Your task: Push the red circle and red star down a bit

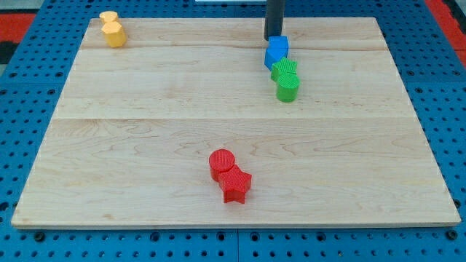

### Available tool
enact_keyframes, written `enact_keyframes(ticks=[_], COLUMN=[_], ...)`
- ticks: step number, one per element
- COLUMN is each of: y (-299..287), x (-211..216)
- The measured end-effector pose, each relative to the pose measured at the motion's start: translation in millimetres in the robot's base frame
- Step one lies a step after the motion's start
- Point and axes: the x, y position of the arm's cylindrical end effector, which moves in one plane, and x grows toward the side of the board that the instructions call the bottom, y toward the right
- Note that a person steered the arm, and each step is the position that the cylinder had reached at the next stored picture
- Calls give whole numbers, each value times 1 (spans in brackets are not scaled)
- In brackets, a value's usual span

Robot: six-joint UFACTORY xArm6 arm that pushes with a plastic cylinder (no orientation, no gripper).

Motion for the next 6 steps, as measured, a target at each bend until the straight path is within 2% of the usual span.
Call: enact_keyframes(ticks=[2, 5, 6], y=[-72, -106, -106], x=[7, 100, 120])
